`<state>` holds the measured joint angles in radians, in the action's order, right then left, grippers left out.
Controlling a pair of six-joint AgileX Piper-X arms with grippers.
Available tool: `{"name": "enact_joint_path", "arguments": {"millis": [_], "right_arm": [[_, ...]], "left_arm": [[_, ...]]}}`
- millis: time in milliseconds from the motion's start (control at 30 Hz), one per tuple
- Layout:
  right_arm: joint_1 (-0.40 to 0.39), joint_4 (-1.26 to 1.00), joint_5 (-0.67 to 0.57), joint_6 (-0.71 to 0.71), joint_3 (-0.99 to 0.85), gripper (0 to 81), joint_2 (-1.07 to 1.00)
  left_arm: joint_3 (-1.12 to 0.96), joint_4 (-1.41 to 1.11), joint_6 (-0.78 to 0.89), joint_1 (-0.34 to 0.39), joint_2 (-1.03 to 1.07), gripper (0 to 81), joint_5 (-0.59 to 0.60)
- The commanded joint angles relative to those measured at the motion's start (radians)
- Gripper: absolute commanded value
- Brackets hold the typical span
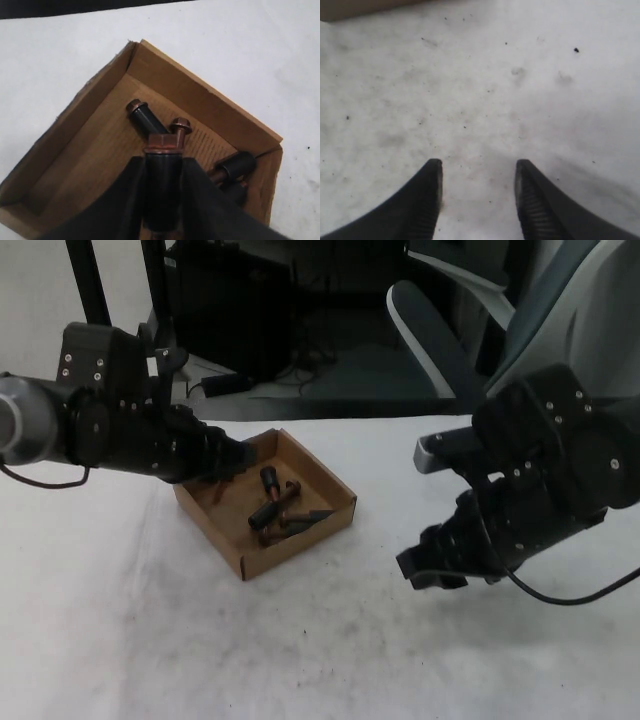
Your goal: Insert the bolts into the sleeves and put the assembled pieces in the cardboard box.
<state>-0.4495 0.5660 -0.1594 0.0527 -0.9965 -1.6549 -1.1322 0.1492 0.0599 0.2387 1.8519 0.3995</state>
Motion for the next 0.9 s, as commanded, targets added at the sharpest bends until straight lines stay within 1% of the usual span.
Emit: {"name": "enact_joint_path", "arguments": {"millis": [0,233,433,767,800,867], "right_arm": [[0.004,0.001,0.007,-0.009,0.003,43.4,0.012],[0.004,-0.014,0.007,-0.022,0.002,43.4,0.012],[0.004,-0.036,0.007,-0.022,0.002,43.4,0.012],[0.026,-0.039,0.02,-0.022,0.003,43.5,0.012],[0.031,-0.039,0.027,-0.018,0.006,43.5,0.012],[0.039,-0.037,0.027,0.001,0.005,43.7,0.012]], "left_arm": [[-0.013,0.0,-0.018,0.002,-0.002,0.8,-0.016],[-0.013,-0.017,-0.023,0.002,0.034,0.8,-0.01],[-0.013,-0.082,0.016,0.002,0.064,0.8,-0.007],[-0.069,-0.088,0.023,0.002,0.121,0.0,0.055],[-0.072,-0.095,0.023,0.002,0.12,1.9,0.064],[-0.071,-0.116,0.023,0.002,0.12,8.9,0.094]]}}
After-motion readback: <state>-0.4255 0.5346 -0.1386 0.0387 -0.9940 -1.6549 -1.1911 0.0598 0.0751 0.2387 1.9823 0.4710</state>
